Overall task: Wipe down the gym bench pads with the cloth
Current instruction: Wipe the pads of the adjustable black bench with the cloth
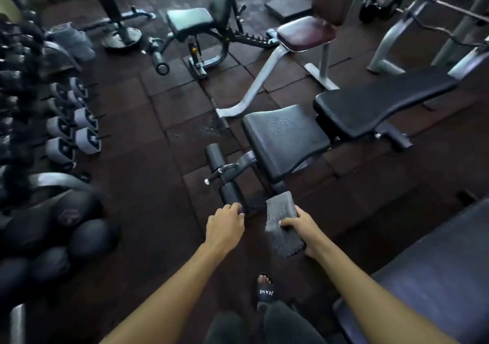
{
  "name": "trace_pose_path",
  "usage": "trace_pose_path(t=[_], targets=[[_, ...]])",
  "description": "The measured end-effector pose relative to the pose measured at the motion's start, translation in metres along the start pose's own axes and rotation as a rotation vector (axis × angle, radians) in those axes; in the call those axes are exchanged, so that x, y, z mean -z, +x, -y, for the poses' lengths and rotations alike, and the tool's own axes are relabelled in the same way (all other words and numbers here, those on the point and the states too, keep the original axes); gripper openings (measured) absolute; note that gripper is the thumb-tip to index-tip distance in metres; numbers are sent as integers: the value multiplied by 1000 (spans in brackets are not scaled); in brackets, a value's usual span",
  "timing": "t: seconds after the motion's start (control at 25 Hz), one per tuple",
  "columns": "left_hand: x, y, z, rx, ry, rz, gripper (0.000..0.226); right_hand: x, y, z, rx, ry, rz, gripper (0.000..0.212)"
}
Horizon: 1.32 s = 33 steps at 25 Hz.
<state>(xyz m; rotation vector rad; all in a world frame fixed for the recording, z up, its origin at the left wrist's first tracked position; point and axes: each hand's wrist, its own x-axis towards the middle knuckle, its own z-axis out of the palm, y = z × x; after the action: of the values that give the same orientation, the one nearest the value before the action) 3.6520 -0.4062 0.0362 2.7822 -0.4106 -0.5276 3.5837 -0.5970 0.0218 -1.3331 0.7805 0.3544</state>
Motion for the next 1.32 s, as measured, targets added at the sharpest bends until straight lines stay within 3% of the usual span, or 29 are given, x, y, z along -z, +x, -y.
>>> trace_pose_path(t=[0.36, 0.56, 0.72, 0.88, 1.0, 1.08, 1.2, 1.32], targets=[[-31, 188, 0, -50, -39, 223, 37, 2, 161, 60, -102, 4, -136, 41], [-31, 265, -15, -20, -57, 258, 37, 16, 226, 99, -147, -29, -148, 42], [-37, 309, -40, 69, -109, 262, 38, 41, 275, 131, -166, -156, -87, 41], [-74, 351, -65, 280, -256, 227, 36, 72, 351, 149, -169, -409, 80, 44], [-130, 384, -76, 508, -472, 164, 37, 85, 423, 141, -23, -730, 130, 62], [-177, 408, -80, 638, -601, 65, 39, 82, 463, 123, 221, -1001, 141, 70], [-232, 430, -85, 760, -706, -196, 35, 78, 501, 87, 665, -1353, 97, 66], [-254, 436, -93, 944, -794, -507, 31, 88, 515, 53, 762, -1374, 205, 60]])
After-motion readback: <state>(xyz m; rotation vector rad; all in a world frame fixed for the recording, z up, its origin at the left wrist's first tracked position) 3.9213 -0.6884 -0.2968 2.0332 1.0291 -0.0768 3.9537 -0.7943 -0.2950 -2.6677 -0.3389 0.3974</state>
